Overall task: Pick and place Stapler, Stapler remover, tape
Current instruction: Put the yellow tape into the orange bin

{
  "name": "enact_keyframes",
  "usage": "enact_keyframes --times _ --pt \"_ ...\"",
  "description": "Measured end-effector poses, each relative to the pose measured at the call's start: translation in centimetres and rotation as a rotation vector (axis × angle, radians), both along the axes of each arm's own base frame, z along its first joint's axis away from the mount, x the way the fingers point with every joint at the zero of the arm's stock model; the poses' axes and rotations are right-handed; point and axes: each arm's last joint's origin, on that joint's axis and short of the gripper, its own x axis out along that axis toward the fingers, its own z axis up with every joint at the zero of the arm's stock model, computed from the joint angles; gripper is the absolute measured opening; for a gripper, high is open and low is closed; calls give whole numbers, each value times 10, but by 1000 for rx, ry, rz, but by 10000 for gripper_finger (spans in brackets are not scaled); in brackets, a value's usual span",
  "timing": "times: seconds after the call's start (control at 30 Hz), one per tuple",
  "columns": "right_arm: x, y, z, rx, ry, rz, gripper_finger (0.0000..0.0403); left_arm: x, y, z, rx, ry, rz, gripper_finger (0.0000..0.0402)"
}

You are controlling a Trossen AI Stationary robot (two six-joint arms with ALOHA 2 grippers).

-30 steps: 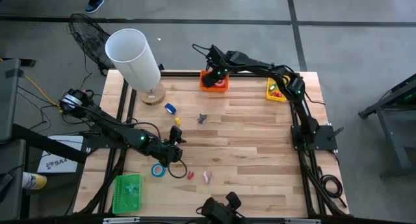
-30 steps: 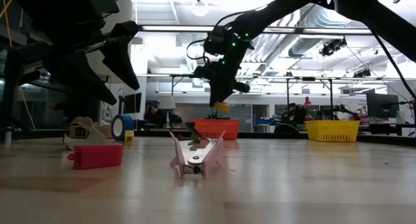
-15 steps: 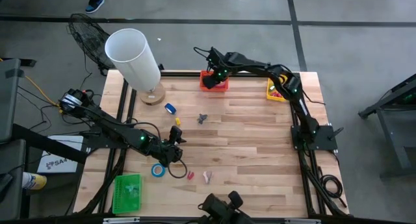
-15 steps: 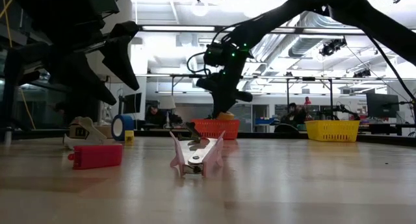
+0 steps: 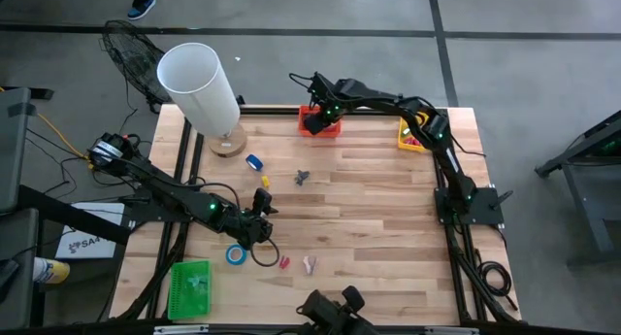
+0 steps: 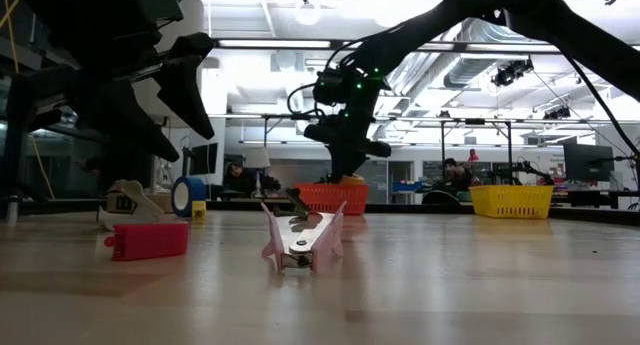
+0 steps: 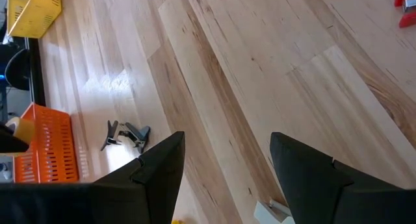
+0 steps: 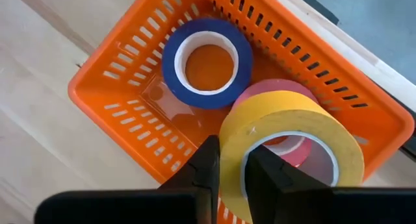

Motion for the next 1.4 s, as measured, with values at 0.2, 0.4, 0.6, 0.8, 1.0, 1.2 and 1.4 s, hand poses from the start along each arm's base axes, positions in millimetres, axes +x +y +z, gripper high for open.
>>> enact_keyframes --times 0.2,0.4,0.6,0.8,1.0,1.2,1.4 --pt "1 0 0 -4 -6 0 53 0 0 0 0 0 0 223" --pt "1 -1 1 -8 -11 0 48 0 0 0 0 0 0 223" --pt "1 0 0 -9 -10 4 62 0 0 0 0 0 0 223" --pt "1 0 0 -8 -7 6 89 0 0 0 0 0 0 223" --pt "1 0 0 -20 1 -4 108 0 0 0 0 0 0 223" --pt "-1 0 0 -36 33 -20 110 0 0 0 0 0 0 223" --pt "-4 2 -2 -24 73 -20 110 0 0 0 -1 1 -1 223"
